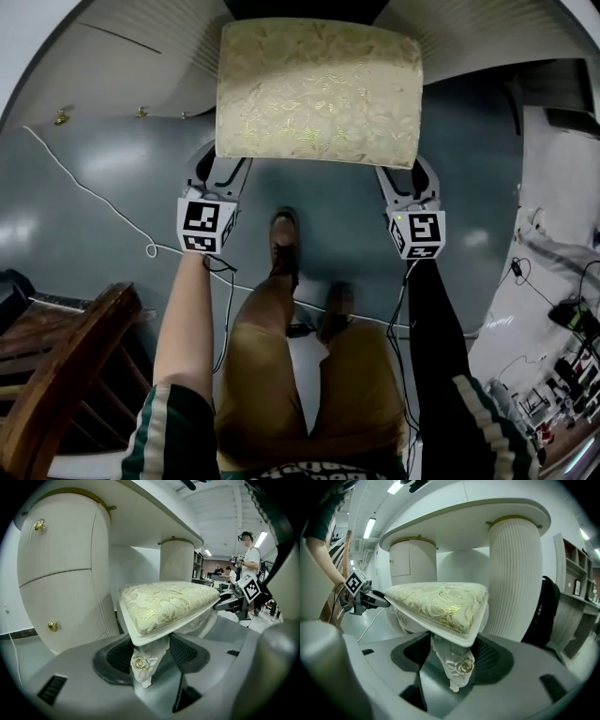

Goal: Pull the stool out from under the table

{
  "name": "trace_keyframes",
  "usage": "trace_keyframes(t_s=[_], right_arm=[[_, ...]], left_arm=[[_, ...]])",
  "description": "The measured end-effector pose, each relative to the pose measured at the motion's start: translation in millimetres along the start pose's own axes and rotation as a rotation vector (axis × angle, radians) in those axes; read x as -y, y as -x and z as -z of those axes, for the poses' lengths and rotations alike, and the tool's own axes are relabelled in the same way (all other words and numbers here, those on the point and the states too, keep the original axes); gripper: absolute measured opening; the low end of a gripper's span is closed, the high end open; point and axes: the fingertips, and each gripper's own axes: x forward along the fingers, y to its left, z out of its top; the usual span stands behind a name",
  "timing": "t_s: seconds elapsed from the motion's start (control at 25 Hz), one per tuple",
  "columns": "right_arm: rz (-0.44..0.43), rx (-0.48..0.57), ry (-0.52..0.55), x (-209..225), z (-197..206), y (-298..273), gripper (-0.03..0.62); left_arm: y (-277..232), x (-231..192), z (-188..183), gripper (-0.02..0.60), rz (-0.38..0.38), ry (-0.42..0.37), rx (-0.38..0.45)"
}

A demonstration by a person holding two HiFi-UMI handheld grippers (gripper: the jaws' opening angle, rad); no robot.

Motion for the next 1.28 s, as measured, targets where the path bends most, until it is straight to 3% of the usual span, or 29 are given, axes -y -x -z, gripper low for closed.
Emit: trace_keyframes(t_s=[0.48, 0.8, 1.28], right_arm=[[-0.034, -0.065, -0.011, -33.3, 38.7, 58.7, 0.285], [-0.046, -0.110, -0.008, -78.5, 82.9, 128.2, 0.285], [-0.046, -0.172, -0.058, -89.8, 87.1, 136.3, 0.301]], left_arm=[[63.1, 45.2, 41.5, 0.264, -0.034, 0.052, -0.071], [137.1, 92.3, 92.2, 0.261, -0.049, 0.075, -0.095], [148.0, 93.2, 98.1, 0.262, -0.057, 0.096, -0.176]])
